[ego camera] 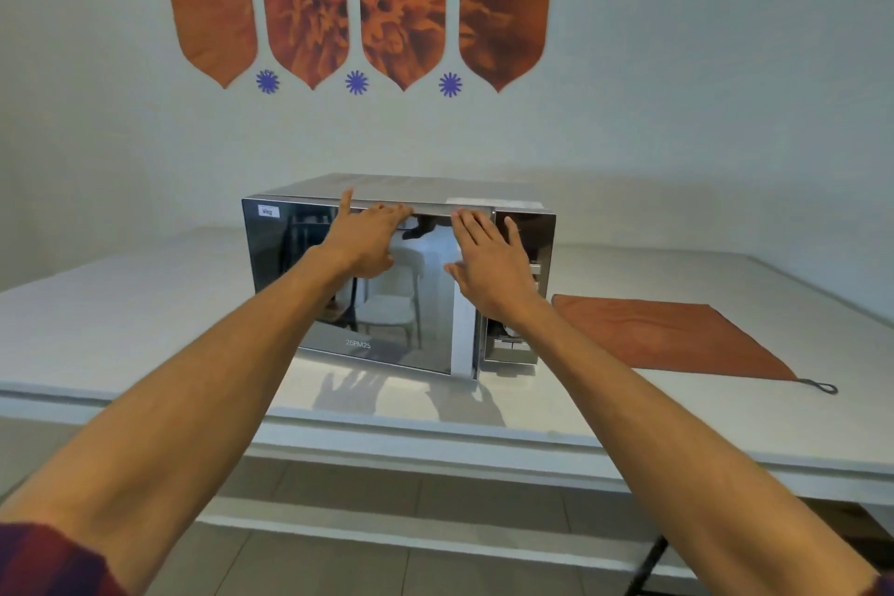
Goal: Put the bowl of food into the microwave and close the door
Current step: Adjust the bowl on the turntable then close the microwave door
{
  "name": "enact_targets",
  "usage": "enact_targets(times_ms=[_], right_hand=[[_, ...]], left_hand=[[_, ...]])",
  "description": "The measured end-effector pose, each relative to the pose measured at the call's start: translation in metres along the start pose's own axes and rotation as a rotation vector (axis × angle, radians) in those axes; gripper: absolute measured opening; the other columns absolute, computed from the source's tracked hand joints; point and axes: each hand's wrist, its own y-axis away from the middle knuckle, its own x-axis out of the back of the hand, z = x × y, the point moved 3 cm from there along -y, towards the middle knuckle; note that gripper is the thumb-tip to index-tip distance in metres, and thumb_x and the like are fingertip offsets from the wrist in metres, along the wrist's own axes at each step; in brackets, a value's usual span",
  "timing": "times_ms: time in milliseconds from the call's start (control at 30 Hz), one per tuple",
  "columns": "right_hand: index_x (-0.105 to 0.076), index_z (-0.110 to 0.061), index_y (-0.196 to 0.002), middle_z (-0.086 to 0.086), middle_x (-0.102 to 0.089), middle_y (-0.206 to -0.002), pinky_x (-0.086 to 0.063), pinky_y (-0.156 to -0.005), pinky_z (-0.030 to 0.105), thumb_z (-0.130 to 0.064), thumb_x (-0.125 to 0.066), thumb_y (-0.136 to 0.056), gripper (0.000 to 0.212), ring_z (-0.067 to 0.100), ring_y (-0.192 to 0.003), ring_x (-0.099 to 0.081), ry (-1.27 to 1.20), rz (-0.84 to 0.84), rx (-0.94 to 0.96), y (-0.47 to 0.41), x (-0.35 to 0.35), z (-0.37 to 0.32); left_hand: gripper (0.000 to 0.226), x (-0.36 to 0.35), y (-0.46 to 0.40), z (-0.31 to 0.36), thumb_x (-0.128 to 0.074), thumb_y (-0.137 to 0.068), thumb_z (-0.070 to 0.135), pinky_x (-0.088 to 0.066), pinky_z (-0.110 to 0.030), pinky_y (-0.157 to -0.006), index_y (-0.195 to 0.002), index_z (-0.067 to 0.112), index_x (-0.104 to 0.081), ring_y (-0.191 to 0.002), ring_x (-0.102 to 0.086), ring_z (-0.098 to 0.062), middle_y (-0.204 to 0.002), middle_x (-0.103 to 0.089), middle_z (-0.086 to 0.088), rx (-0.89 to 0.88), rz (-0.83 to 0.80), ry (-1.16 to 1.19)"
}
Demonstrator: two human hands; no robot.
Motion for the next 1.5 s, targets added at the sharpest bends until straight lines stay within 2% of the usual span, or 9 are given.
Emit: enact_targets(times_ms=[100, 233, 567, 833, 933, 1033, 1133, 1367, 1500], right_hand=[[-0.008, -0.012, -0.154, 0.006, -0.007, -0.163, 0.007, -0.117, 0.044, -0.04, -0.036, -0.102, 0.065, 0.021, -0.15, -0.003, 0.035, 0.018, -0.027, -0.004, -0.009, 0.002], [-0.009, -0.012, -0.154, 0.006, -0.008, -0.163, 0.011, -0.115, 0.041, -0.035, -0.037, -0.102, 0.063, 0.02, -0.15, -0.003, 0.056, 0.025, -0.059, -0.011, -0.014, 0.006], [-0.009, -0.013, -0.154, 0.002, -0.008, -0.163, 0.005, -0.118, 0.045, -0.033, -0.037, -0.102, 0.062, 0.018, -0.15, -0.003, 0.065, 0.017, -0.121, -0.022, -0.025, 0.012], [-0.004, -0.019, -0.155, -0.001, -0.002, -0.163, 0.008, -0.116, 0.043, -0.045, -0.036, -0.1, 0.068, 0.014, -0.15, 0.001, -0.084, 0.029, -0.08, -0.015, -0.034, 0.027], [-0.015, -0.019, -0.154, 0.0, -0.018, -0.161, -0.009, -0.121, 0.05, -0.034, -0.043, -0.098, 0.064, 0.015, -0.148, -0.015, -0.266, 0.181, -0.2, 0.011, -0.035, 0.048], [-0.028, -0.012, -0.15, 0.007, -0.033, -0.155, -0.026, -0.116, 0.048, -0.018, -0.049, -0.092, 0.062, 0.022, -0.14, -0.033, -0.357, 0.317, -0.326, 0.038, -0.036, 0.067], [-0.033, -0.011, -0.147, 0.007, -0.036, -0.154, -0.03, -0.113, 0.041, -0.012, -0.052, -0.09, 0.06, 0.023, -0.137, -0.038, -0.368, 0.327, -0.357, 0.053, -0.039, 0.076], [-0.034, -0.013, -0.148, 0.006, -0.036, -0.154, -0.032, -0.112, 0.04, -0.015, -0.053, -0.091, 0.06, 0.024, -0.137, -0.04, -0.332, 0.25, -0.32, 0.057, -0.041, 0.073], [-0.03, -0.013, -0.149, 0.007, -0.033, -0.155, -0.032, -0.113, 0.039, -0.021, -0.055, -0.091, 0.064, 0.025, -0.138, -0.038, -0.278, 0.198, -0.278, 0.048, -0.035, 0.061]], left_hand=[[0.08, -0.009, -0.007, -0.002, -0.057, -0.089, 0.018, 0.01, -0.058, -0.117, -0.154, 0.02, -0.009, -0.149, -0.02, -0.019, -0.162, -0.017, -0.003, -0.002, -0.012, -0.023], [0.086, -0.015, -0.016, 0.001, -0.059, -0.089, 0.021, 0.005, -0.058, -0.119, -0.155, 0.018, -0.004, -0.15, -0.013, -0.02, -0.164, -0.009, -0.004, -0.009, -0.038, -0.048], [0.093, -0.022, -0.027, -0.002, -0.061, -0.087, 0.02, 0.009, -0.056, -0.116, -0.154, 0.016, 0.003, -0.151, -0.005, -0.021, -0.164, -0.004, -0.004, -0.028, -0.051, -0.027], [0.095, -0.031, -0.031, -0.008, -0.061, -0.086, 0.023, 0.008, -0.057, -0.117, -0.154, 0.018, 0.005, -0.151, -0.002, -0.019, -0.164, -0.002, 0.0, -0.045, -0.019, 0.002], [0.094, -0.033, -0.032, -0.009, -0.061, -0.086, 0.022, 0.008, -0.056, -0.118, -0.154, 0.018, 0.004, -0.151, -0.003, -0.019, -0.164, -0.004, -0.001, -0.055, -0.001, 0.007], [0.093, -0.033, -0.035, -0.01, -0.062, -0.085, 0.021, 0.009, -0.055, -0.118, -0.154, 0.018, 0.001, -0.151, -0.005, -0.02, -0.164, -0.006, -0.001, -0.057, 0.014, -0.002], [0.093, -0.034, -0.037, -0.011, -0.061, -0.085, 0.02, 0.01, -0.054, -0.117, -0.154, 0.018, 0.0, -0.151, -0.006, -0.02, -0.164, -0.007, -0.002, -0.062, 0.03, -0.003], [0.096, -0.037, -0.035, -0.008, -0.063, -0.084, 0.021, 0.01, -0.054, -0.117, -0.154, 0.017, 0.002, -0.151, -0.005, -0.02, -0.164, -0.005, -0.002, -0.054, 0.052, -0.019], [0.104, -0.05, -0.031, -0.005, -0.063, -0.082, 0.022, 0.01, -0.053, -0.116, -0.153, 0.017, 0.013, -0.151, 0.008, -0.022, -0.164, 0.01, -0.002, -0.046, 0.047, 0.068]])
